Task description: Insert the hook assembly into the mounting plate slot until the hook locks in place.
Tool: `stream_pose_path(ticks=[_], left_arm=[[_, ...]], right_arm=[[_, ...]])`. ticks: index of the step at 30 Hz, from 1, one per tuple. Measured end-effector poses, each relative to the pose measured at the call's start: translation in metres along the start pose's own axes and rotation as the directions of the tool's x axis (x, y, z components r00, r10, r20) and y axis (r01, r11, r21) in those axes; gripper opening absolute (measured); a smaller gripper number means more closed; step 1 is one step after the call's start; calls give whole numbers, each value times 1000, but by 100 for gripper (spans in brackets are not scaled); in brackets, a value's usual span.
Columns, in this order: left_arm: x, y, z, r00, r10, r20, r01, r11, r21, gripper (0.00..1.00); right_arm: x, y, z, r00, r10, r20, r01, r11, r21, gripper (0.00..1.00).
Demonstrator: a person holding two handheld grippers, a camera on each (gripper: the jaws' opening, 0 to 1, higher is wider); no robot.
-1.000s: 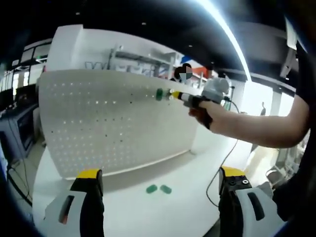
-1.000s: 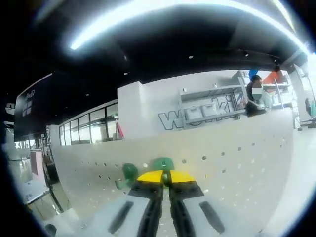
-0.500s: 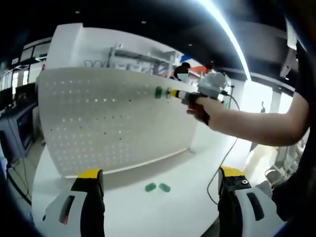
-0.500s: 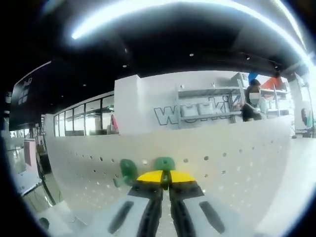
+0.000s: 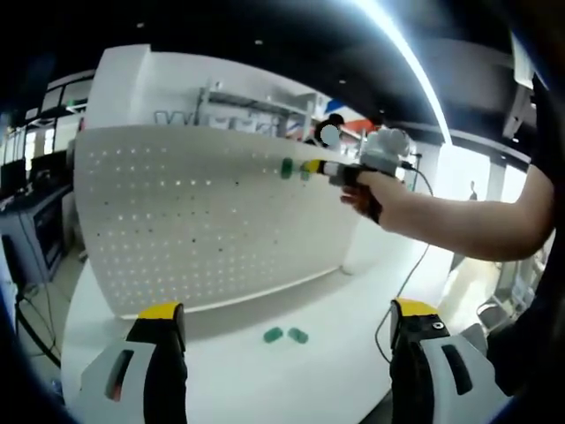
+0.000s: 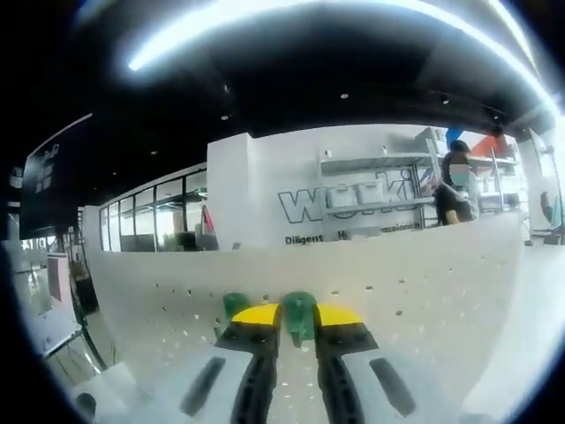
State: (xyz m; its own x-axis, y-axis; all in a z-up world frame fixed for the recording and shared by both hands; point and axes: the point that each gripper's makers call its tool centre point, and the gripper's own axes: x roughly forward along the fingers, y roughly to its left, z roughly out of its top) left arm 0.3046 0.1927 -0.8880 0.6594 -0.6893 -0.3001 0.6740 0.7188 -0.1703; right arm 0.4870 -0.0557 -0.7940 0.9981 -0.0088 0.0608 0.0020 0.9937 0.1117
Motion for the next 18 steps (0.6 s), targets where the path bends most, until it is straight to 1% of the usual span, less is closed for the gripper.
stream_pose_path(ticks=[3, 5, 7, 10, 11, 12, 13, 15, 16, 18], left_arm=[[-1, 1, -1, 1000, 11, -5, -11, 1000, 9, 95], [-1, 3, -5, 999, 29, -27, -28, 999, 39, 96], [-1, 3, -6, 999, 26, -31, -24, 999, 39, 97], [0, 2, -6, 999, 22, -29, -21, 999, 34, 97], [0, 2, -7, 999, 22, -31, -21, 999, 34, 97], [0, 1, -7, 999, 20, -34, -19, 999, 36, 97], [0, 1, -7, 999, 18, -34, -17, 999, 36, 98], [0, 0, -8, 999, 14, -38, -13, 999, 32, 98], [0, -1, -9, 999, 13, -41, -12, 999, 34, 98], [1, -1, -11, 999, 13, -47, -11, 999, 45, 98]], right_arm=[[-6, -4, 5, 1000, 0, 4, 0, 1000, 9, 16], [-10, -6, 7, 1000, 7, 4, -7, 1000, 11, 16], [-17, -8, 11, 1000, 16, 18, -16, 999, 38, 16], [-25, -12, 15, 1000, 17, 25, -19, 999, 48, 18], [-27, -14, 14, 1000, 16, 20, -17, 998, 55, 18], [-32, -15, 12, 1000, 25, 7, -25, 996, 85, 19], [-35, -14, 11, 999, 34, 4, -34, 996, 86, 20], [-45, -16, 8, 999, 37, -6, -36, 998, 56, 21], [-52, -15, 3, 998, 52, -29, -51, 998, 36, 21], [-61, -14, -4, 997, 66, -49, -65, 997, 32, 21]])
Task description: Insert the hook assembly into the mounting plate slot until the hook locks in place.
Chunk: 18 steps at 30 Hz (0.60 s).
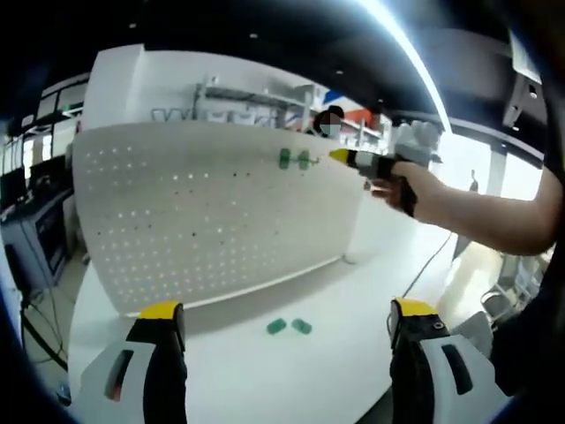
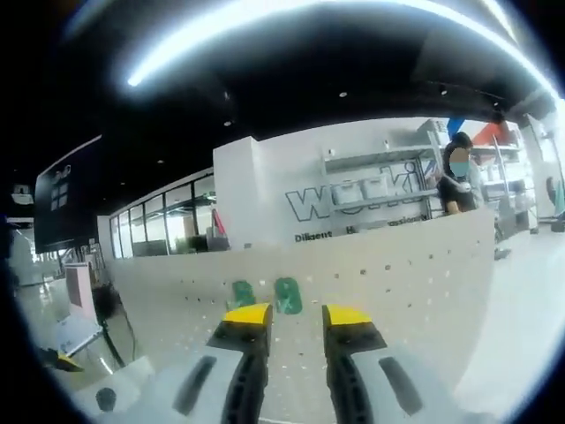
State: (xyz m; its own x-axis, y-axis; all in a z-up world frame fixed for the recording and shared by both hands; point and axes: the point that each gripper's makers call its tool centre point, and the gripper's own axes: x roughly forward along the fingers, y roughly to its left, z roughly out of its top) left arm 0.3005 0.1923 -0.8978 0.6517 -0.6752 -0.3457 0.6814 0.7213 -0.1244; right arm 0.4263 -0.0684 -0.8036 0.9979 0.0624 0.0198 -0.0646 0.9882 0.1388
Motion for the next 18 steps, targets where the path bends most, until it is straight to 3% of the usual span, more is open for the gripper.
stream_pose_path(ticks=[2, 11, 18], left_arm=[[0, -1, -2, 1000, 0, -8, 0, 1000, 7, 98], [-2, -7, -8, 1000, -8, -20, 8, 1000, 11, 98], [-6, -10, -10, 1000, -4, -23, 4, 1000, 10, 98]], right_arm=[[-11, 4, -15, 998, 38, -54, -39, 999, -17, 21], [-58, -5, -65, 983, 25, -180, -27, 1000, -7, 21], [-81, -2, -85, 974, 38, -225, -41, 999, -10, 21]])
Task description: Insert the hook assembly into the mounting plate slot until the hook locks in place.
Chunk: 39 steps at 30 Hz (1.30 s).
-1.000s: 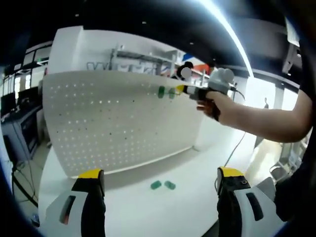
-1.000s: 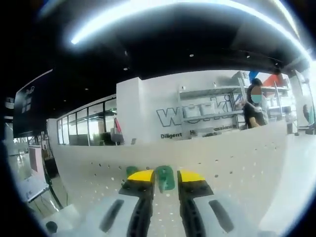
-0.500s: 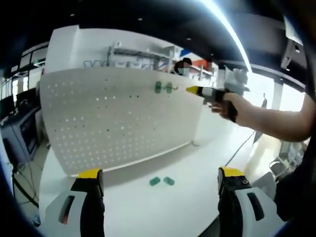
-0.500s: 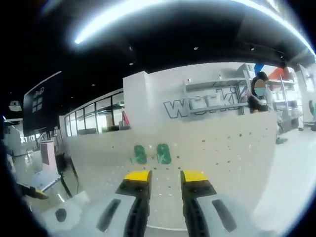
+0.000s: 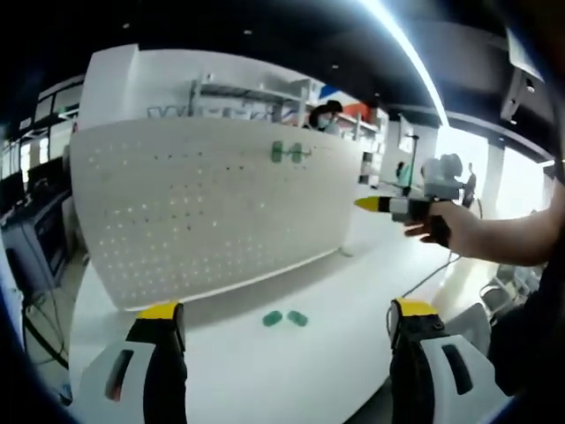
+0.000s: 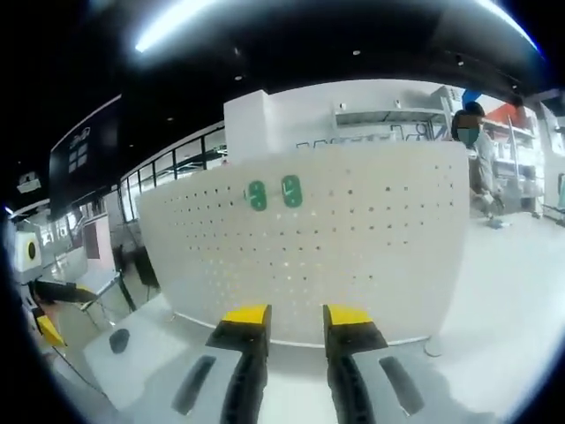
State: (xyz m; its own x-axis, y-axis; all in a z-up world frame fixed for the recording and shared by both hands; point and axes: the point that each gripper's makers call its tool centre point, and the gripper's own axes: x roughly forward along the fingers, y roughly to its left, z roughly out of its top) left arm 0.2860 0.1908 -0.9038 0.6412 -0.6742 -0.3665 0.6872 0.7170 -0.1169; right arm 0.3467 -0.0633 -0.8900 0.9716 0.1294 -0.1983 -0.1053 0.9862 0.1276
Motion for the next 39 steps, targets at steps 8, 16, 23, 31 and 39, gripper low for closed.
stream_pose_path(ticks=[8, 16, 23, 31, 39], left_arm=[[-4, -3, -8, 1000, 5, -19, -5, 1000, -1, 98], [-10, -7, -14, 1000, 9, -27, -9, 1000, -6, 97], [-15, -9, -19, 999, 12, -38, -12, 1000, -12, 97], [-20, -14, -28, 999, 13, -44, -14, 1000, -23, 96], [-19, -21, -45, 998, 1, -58, -4, 999, -50, 95]], right_arm=[[-18, 12, -26, 997, 49, -61, -50, 999, -18, 22], [-36, 24, -48, 990, 81, -115, -84, 996, -25, 22], [-46, 33, -47, 985, 109, -132, -121, 989, -83, 22], [-58, 38, -60, 979, 127, -157, -143, 985, -96, 22], [-77, 53, -84, 963, 175, -204, -198, 975, -100, 22]])
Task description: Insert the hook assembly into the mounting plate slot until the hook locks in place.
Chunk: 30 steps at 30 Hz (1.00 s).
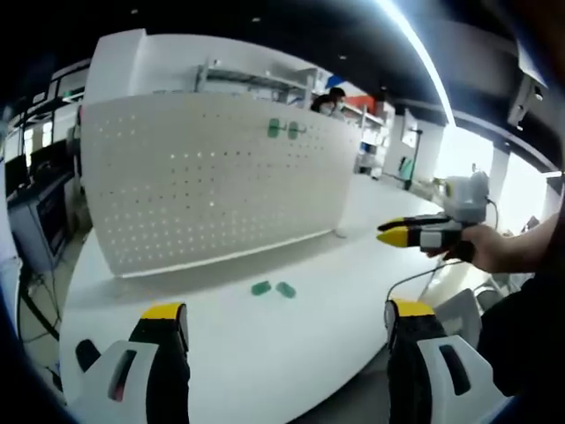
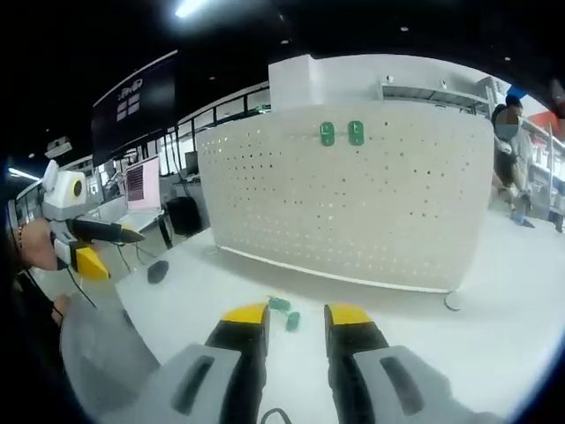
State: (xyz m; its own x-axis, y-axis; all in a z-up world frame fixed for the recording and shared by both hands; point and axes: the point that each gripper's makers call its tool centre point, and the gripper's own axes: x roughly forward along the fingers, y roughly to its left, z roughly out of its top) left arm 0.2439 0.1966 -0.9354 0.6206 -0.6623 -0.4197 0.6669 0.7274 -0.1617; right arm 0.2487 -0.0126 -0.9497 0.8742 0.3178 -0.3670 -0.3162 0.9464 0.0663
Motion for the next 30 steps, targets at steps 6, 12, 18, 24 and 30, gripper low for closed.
stream_pose_path(ticks=[6, 12, 18, 24, 30], left_arm=[[2, -8, -8, 1000, -15, -19, 15, 1000, -5, 95], [2, -8, -11, 999, -20, -34, 19, 1000, -5, 95], [4, -8, -15, 999, -21, -49, 20, 1000, -8, 95], [9, -6, -18, 998, -24, -61, 23, 1000, -15, 95], [13, -4, -20, 997, -29, -75, 27, 999, -25, 95]], right_arm=[[-4, 7, -15, 999, 14, -29, -14, 1000, 16, 22], [-5, 18, -28, 997, 39, -60, -39, 999, 7, 22], [-5, 16, -39, 995, 45, -88, -44, 999, 13, 22], [8, 6, -40, 993, 54, -104, -54, 999, 0, 22], [26, -2, -45, 989, 67, -131, -71, 997, -25, 22]])
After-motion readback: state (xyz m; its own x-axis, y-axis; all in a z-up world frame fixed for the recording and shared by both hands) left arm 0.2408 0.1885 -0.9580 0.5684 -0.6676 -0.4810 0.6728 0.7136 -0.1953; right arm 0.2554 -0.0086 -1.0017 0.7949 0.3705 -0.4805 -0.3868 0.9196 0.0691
